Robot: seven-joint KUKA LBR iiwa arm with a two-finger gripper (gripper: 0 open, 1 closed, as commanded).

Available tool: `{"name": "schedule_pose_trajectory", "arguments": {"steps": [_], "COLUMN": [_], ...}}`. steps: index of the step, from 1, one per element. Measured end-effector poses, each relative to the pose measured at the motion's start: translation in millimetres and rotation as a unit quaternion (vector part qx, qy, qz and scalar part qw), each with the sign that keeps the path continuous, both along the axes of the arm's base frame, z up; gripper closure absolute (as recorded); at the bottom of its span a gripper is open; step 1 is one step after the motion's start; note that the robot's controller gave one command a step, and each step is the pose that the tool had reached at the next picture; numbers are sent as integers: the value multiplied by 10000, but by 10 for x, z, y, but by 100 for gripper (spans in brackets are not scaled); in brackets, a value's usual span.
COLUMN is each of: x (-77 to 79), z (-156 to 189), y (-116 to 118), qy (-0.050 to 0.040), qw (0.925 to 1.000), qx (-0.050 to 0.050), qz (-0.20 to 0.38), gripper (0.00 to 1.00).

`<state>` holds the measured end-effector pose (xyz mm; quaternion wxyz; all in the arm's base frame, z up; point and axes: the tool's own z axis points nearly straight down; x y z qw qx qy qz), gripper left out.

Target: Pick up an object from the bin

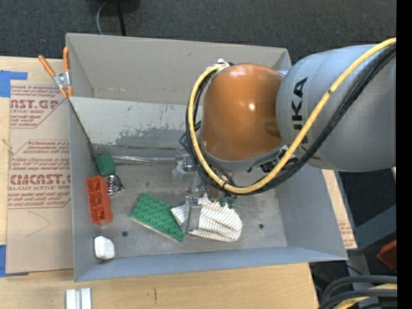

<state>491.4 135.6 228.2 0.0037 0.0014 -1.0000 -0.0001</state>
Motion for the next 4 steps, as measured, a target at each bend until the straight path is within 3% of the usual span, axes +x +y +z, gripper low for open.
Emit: {"name": "schedule_pose_trajectory", "arguments": {"steps": [1,2,3,4], "x": [5,151,74,96], "z": [21,-450,-778,-1080], "y": [-3,52,326,405], "qy": [-15,-63,-8,-47], "qw": [10000,10000,9969,9991], "qx": [2,16,-6,12], "qz": [-4,-57,-790,-428], "gripper": [0,0,0,0]}}
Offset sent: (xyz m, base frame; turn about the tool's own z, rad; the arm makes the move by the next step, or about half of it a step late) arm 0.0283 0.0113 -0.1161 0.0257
